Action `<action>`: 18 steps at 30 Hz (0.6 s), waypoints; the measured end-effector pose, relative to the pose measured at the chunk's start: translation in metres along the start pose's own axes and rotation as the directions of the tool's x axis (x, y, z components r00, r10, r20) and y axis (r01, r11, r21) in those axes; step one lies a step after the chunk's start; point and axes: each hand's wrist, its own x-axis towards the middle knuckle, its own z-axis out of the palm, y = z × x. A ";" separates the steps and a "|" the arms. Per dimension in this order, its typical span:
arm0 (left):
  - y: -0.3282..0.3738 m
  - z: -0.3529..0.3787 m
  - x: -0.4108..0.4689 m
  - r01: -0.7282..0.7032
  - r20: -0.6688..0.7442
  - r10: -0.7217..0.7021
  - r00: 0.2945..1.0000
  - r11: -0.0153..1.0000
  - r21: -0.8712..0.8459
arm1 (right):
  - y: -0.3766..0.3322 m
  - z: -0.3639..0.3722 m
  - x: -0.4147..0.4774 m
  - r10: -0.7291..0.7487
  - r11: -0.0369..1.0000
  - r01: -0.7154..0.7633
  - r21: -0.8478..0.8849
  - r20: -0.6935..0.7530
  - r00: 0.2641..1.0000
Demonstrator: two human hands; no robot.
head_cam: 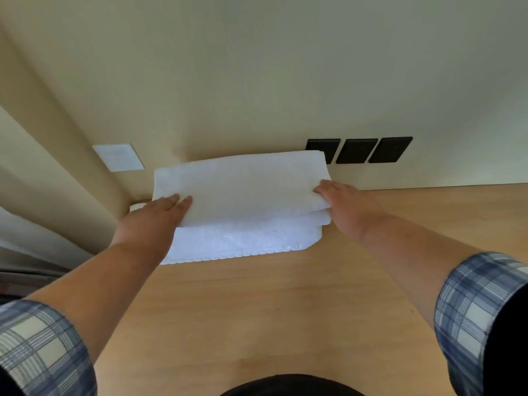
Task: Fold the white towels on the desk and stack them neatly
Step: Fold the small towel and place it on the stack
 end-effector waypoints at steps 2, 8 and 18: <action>0.003 0.003 0.000 0.041 -0.001 -0.041 0.999 0.998 -0.040 | -0.003 0.010 -0.003 0.074 0.985 -0.079 0.154 0.035 0.997; -0.008 0.008 0.007 0.299 0.039 -0.330 0.943 0.794 -0.529 | -0.017 0.007 -0.006 0.169 0.944 -0.204 0.258 0.154 0.974; -0.037 0.004 0.011 0.400 0.570 -0.321 0.756 -0.463 -0.791 | -0.105 0.008 0.022 -0.178 0.984 0.177 0.020 0.107 0.978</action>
